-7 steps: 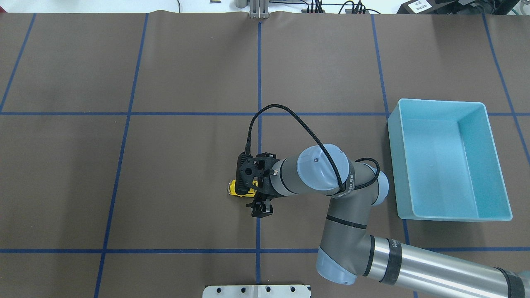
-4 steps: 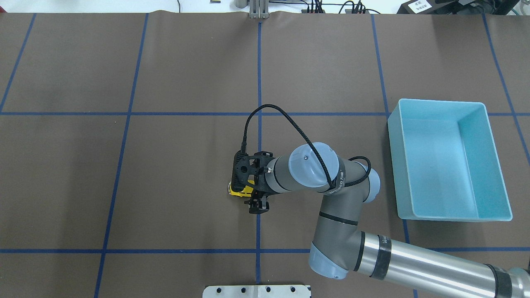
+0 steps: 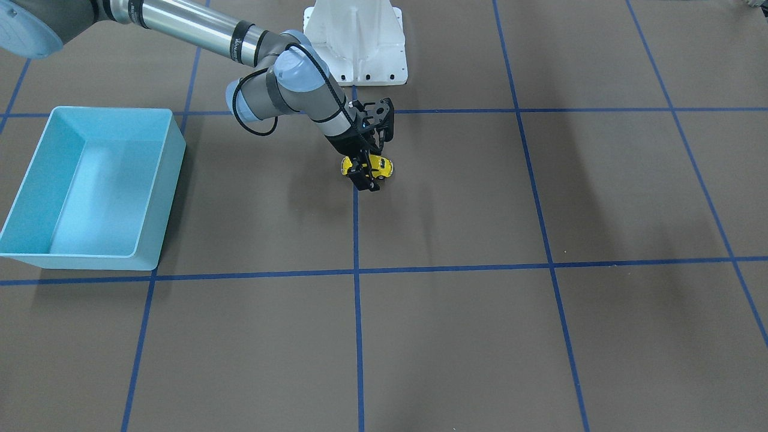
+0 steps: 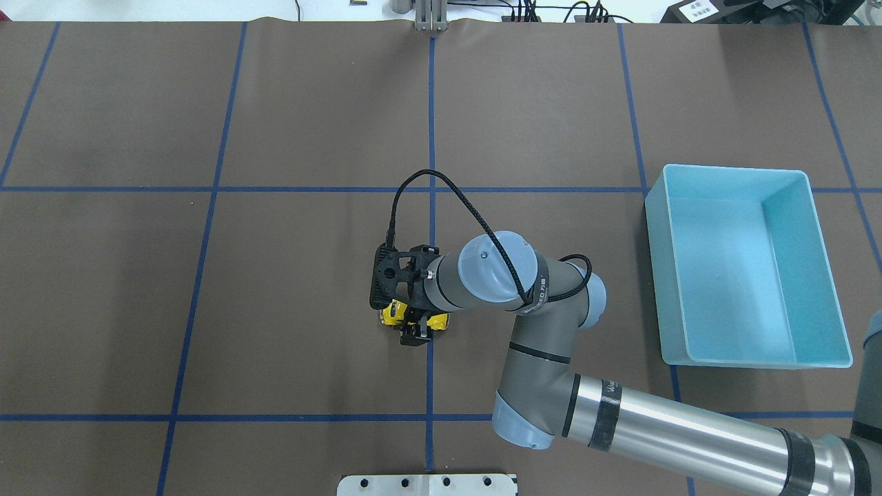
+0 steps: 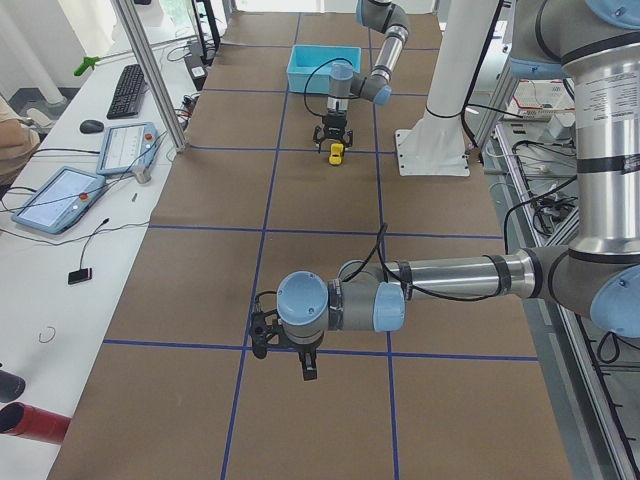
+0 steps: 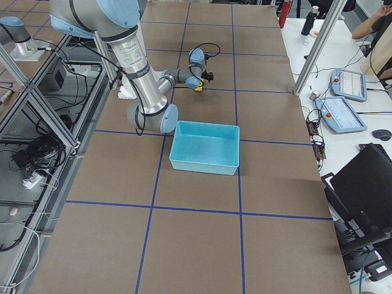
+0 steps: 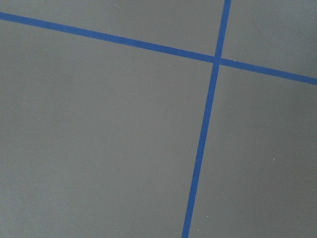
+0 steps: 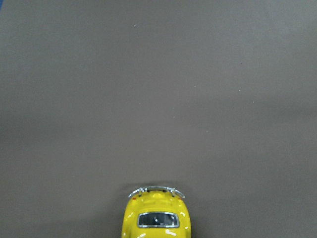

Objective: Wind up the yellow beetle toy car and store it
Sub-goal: 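Close the right gripper around the yellow car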

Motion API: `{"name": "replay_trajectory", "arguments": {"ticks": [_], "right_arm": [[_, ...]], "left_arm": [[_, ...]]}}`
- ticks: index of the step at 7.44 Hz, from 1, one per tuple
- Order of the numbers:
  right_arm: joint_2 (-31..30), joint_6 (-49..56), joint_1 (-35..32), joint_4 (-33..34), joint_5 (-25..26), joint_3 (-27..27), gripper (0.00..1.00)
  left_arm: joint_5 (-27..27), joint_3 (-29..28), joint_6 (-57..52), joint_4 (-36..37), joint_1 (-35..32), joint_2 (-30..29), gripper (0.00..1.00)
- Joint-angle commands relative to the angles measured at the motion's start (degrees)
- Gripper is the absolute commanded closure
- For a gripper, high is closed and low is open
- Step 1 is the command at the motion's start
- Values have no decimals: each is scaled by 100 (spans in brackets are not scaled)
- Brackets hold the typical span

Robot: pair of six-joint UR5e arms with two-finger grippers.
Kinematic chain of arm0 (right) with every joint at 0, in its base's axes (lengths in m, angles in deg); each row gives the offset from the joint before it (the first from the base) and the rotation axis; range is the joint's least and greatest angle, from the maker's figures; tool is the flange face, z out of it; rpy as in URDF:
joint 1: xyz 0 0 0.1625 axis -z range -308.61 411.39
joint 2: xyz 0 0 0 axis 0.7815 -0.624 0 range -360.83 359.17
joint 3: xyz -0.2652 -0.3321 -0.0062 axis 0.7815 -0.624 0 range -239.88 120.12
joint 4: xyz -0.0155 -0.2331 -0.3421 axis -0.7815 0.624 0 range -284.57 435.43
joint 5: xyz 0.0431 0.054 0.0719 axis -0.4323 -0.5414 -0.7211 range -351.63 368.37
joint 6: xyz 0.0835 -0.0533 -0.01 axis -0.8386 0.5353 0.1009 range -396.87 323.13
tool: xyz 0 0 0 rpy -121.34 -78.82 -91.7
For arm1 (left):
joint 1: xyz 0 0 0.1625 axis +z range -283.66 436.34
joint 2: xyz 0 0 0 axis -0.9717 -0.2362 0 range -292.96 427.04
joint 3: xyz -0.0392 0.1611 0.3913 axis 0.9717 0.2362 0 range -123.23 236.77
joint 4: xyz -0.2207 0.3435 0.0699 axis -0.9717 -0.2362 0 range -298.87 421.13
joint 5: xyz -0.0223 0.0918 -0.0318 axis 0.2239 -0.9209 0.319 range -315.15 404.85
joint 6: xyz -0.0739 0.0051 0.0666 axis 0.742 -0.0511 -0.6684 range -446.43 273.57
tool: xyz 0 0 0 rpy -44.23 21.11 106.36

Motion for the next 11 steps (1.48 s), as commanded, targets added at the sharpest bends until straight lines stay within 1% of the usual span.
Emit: {"name": "replay_trajectory", "arguments": {"ticks": [1,3,4,5,6,7,8,10,11], "right_arm": [[3,-30,39,-15,8,3,0],[-94,-108,57,-6,0,56,1],[-111,13,57,-93,-18,82,1],[-190,-108,57,-137,-27,170,0],[-199,-779,66,-120,-70,214,0],[-199,-881,75,-129,-71,223,1],[-217,-778,75,-129,-62,214,13],[-269,-340,66,-172,-9,214,32],[-331,-311,66,-312,-26,249,75]], "left_arm": [[0,-1,0,0,0,0,0],[0,-1,0,0,9,0,0],[0,-1,0,0,0,0,0],[0,-1,0,9,0,0,0],[0,-1,0,9,0,0,0],[0,-1,0,0,0,0,0],[0,-1,0,9,0,0,0],[0,-19,0,9,0,0,0],[0,-19,0,9,0,0,0]]}}
